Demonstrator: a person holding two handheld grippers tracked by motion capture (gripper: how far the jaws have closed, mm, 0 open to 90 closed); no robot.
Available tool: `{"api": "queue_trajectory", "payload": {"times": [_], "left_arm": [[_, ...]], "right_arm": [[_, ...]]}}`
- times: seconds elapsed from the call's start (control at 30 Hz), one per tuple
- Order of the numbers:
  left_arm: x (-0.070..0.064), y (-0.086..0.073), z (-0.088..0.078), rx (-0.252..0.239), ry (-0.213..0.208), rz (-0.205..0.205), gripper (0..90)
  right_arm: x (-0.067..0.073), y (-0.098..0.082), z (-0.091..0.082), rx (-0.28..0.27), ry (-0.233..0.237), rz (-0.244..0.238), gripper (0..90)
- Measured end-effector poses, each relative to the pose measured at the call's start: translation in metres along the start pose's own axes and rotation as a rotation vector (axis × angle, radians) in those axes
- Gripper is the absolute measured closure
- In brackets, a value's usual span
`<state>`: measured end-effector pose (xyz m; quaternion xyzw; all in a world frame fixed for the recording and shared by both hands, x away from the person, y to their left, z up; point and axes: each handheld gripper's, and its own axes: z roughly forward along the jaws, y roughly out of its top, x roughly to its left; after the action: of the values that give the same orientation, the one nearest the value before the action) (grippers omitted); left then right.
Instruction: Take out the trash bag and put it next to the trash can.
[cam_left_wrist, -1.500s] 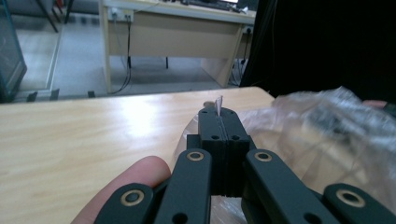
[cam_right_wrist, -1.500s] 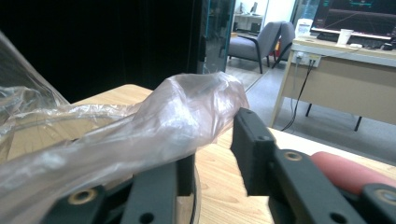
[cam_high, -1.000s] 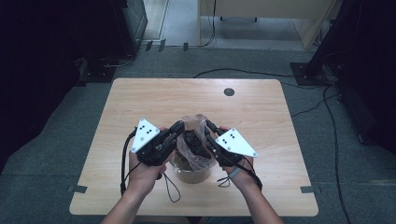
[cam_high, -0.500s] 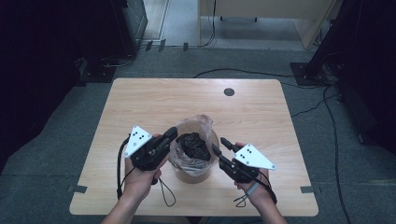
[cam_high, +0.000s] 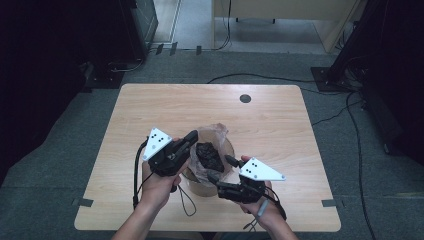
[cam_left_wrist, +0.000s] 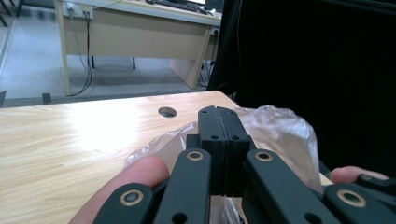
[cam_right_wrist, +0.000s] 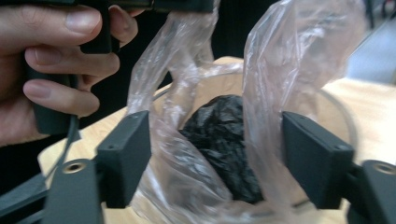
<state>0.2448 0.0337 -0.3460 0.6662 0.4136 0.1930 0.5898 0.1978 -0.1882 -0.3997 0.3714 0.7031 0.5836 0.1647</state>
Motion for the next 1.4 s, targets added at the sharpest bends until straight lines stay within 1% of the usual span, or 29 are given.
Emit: {"api": "queue_trajectory", "payload": {"times": [0.03,0.07,0.13,0.17,0.2,0.27,0.3,0.33,0.37,0.43,0.5,0.53,0.57,0.63,0.67,0.73,0.8,0.83,0.87,0.93,1.0,1.07,1.13,1.17,1.2,1.27,1.3,1.4], "left_arm": [[0.000,0.000,0.000,0.000,0.000,0.000,90.0],[0.000,0.000,0.000,-0.001,0.003,-0.001,90.0],[0.000,0.000,0.001,-0.002,0.007,-0.003,90.0],[0.001,0.000,0.001,0.001,0.008,-0.006,90.0],[0.000,0.000,0.000,-0.001,0.008,-0.008,90.0],[0.000,0.000,-0.001,-0.003,0.008,-0.006,90.0],[0.000,0.001,-0.001,-0.005,0.006,-0.009,90.0],[0.000,0.001,-0.002,-0.006,0.005,-0.006,90.0],[0.001,0.001,-0.003,-0.006,0.005,-0.005,90.0],[0.001,0.001,-0.005,-0.007,0.003,0.003,90.0],[0.003,0.001,-0.006,-0.006,0.004,0.011,90.0],[0.004,0.000,-0.007,-0.005,0.002,0.007,89.6],[0.005,-0.001,-0.007,-0.007,-0.002,0.006,88.1],[0.008,-0.002,-0.009,-0.006,-0.022,0.000,80.5],[0.010,-0.004,-0.010,-0.008,-0.032,-0.005,76.1],[0.013,-0.007,-0.013,-0.009,-0.047,-0.010,62.8],[0.016,-0.010,-0.016,-0.018,-0.038,-0.019,53.8],[0.018,-0.011,-0.018,-0.021,-0.031,-0.015,47.7],[0.020,-0.013,-0.021,-0.017,-0.025,-0.011,44.7],[0.024,-0.015,-0.025,-0.010,-0.014,-0.015,35.1],[0.029,-0.019,-0.029,-0.002,-0.018,-0.017,28.0],[0.034,-0.022,-0.033,-0.001,-0.015,-0.029,18.6],[0.038,-0.026,-0.038,-0.011,-0.008,-0.043,16.9],[0.041,-0.027,-0.040,-0.004,-0.007,-0.047,10.6],[0.043,-0.029,-0.042,0.003,0.004,-0.048,9.2],[0.048,-0.033,-0.045,0.012,0.037,-0.038,9.2],[0.051,-0.035,-0.047,0.024,0.053,-0.035,9.2],[0.061,-0.044,-0.052,0.037,0.098,-0.029,9.2]], "right_arm": [[0.002,0.001,0.002,0.013,0.006,0.017,22.0],[0.002,0.001,0.002,0.013,0.006,0.017,22.0],[0.008,0.002,0.007,0.035,0.012,0.012,17.1],[0.015,0.004,0.010,0.049,0.002,-0.002,15.5],[0.018,0.004,0.012,0.057,-0.008,-0.007,15.4],[0.024,0.005,0.019,0.096,-0.065,-0.016,15.4],[0.026,0.004,0.022,0.111,-0.085,-0.023,15.6],[0.027,0.003,0.024,0.116,-0.094,-0.025,17.6],[0.027,0.003,0.026,0.122,-0.107,-0.018,23.8],[0.027,0.001,0.028,0.130,-0.147,0.003,39.0],[0.024,0.001,0.029,0.134,-0.164,0.046,51.8],[0.023,0.000,0.030,0.135,-0.170,0.049,58.7],[0.022,0.000,0.030,0.141,-0.176,0.040,64.1],[0.021,-0.001,0.031,0.154,-0.195,0.031,77.0],[0.020,-0.001,0.031,0.157,-0.193,0.032,81.4],[0.020,-0.002,0.031,0.148,-0.209,0.019,86.5],[0.019,-0.002,0.030,0.134,-0.218,0.016,88.8],[0.018,-0.002,0.029,0.124,-0.222,0.013,89.2],[0.017,-0.002,0.028,0.113,-0.223,0.013,89.5],[0.017,-0.001,0.026,0.090,-0.229,0.007,89.9],[0.018,0.000,0.025,0.068,-0.241,-0.017,89.9],[0.019,0.001,0.024,0.048,-0.257,-0.039,89.9],[0.021,0.002,0.024,0.027,-0.272,-0.062,89.9],[0.021,0.002,0.024,0.015,-0.275,-0.070,89.9],[0.022,0.002,0.023,0.005,-0.276,-0.074,89.9],[0.022,0.004,0.023,-0.012,-0.273,-0.074,89.9],[0.023,0.004,0.023,-0.017,-0.272,-0.072,89.9],[0.023,0.007,0.022,-0.029,-0.277,-0.080,90.0]]}}
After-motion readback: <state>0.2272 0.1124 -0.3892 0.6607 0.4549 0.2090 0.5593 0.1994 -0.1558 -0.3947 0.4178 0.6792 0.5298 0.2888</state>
